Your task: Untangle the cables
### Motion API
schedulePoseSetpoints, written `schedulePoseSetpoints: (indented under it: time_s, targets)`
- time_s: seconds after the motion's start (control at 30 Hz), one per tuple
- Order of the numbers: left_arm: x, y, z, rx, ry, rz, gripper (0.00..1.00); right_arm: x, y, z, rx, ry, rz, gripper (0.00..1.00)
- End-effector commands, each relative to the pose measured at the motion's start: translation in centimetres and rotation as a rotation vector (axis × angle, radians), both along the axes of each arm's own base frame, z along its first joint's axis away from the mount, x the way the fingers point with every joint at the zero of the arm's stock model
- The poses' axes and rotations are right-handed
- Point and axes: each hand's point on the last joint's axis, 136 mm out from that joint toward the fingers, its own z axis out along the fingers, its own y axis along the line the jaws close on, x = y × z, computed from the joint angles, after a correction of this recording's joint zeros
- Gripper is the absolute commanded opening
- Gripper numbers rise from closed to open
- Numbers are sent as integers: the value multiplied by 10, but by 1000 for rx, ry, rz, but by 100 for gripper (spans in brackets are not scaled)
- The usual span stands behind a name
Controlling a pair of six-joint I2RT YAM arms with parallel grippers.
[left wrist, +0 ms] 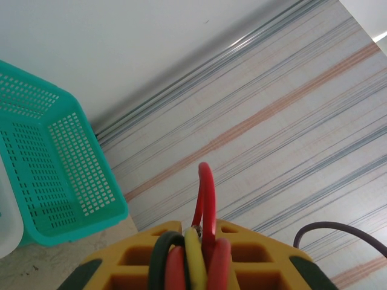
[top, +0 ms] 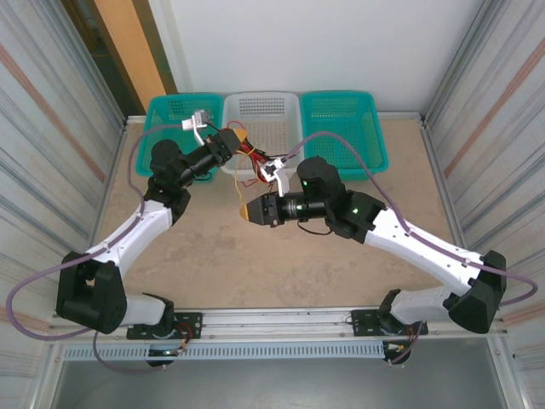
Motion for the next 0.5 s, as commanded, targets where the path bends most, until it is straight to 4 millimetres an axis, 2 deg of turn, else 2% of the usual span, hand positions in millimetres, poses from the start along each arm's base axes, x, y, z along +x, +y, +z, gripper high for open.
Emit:
schedulePoseSetpoints:
  time_s: [0.0,0.1,0.17,0.23,0.33,0.4,0.47]
  targets:
    - [-12,5,38,-23,-112,13,0,2,1,9,5,-42,-13,3]
    - [-8,9,40,-53,-90,35,0,5,1,-1,-38,-74,-55,0]
    - [-3,13,46,-112,-69,61,0,12,2,-21,-86,-97,-116,0]
    - [0,17,55,-201,-64,79,0,19,6,-58,-137,-91,-172,0]
    - [4,24,66,-319,-44,118,0,42,10,-119,-209,-47,-289,0]
    - [7,26,65,-364,2,151,0,60,11,-151,-205,-1,-368,0]
    - [9,30,66,-422,40,169,0,79,2,-184,-227,39,-470,0]
